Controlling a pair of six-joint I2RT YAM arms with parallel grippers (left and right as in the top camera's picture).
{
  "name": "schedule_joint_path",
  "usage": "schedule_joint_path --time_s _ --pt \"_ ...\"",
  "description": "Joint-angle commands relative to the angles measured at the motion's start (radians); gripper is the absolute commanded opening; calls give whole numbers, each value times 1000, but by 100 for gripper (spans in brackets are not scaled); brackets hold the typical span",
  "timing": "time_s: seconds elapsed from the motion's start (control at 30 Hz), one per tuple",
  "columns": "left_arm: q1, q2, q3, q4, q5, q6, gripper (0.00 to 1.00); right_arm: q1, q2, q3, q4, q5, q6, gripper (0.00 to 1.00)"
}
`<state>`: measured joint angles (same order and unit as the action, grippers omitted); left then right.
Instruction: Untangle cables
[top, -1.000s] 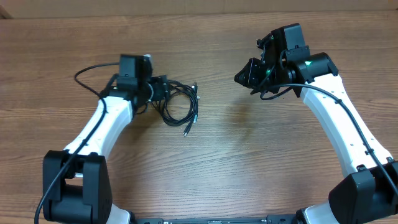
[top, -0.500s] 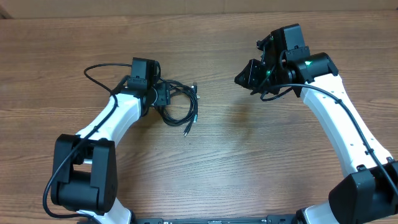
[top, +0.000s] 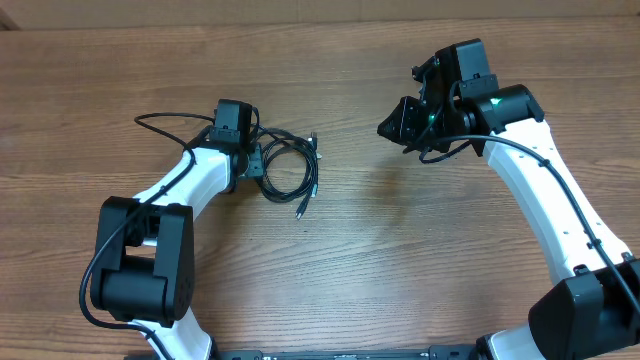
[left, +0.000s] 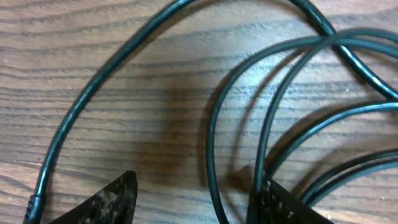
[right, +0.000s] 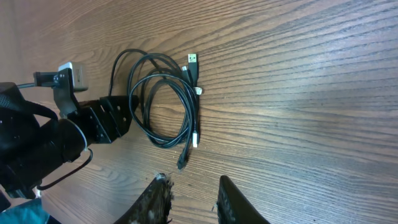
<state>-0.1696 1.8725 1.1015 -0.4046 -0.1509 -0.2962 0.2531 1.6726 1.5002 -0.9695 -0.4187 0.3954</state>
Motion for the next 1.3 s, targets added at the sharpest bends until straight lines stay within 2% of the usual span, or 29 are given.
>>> schedule_joint_path --time_s 0.0,0.13,0.27,0.33,0.37,0.57,0.73,0.9,0.97,1.13,1.27 --pt "6 32 0 36 -5 -23 58 1 -34 25 1 -1 -7 24" --pt "5 69 0 38 21 -23 45 1 -34 25 1 0 -7 24" --pt "5 85 0 26 40 -23 29 1 -34 25 2 0 -7 24" --pt "5 84 2 23 44 -23 16 1 -34 25 2 0 -7 24" --pt "5 81 7 13 53 -23 4 1 -34 25 2 0 -7 24" --pt "5 -28 166 -148 183 -51 4 1 -34 25 2 -10 -48 23" --pt "-9 -209 374 -245 424 -60 4 1 -34 25 -6 -192 -248 23" --pt "-55 -333 431 -246 441 -67 4 16 -40 26 -8 -385 -439 23" --pt "-81 -373 431 -249 440 -98 4 36 -53 26 22 -433 -452 24" --pt "-99 -394 432 -240 440 -262 4 80 -70 26 106 -562 -449 33" --pt "-98 -394 432 -241 436 -431 4 103 -70 26 158 -578 -444 45"
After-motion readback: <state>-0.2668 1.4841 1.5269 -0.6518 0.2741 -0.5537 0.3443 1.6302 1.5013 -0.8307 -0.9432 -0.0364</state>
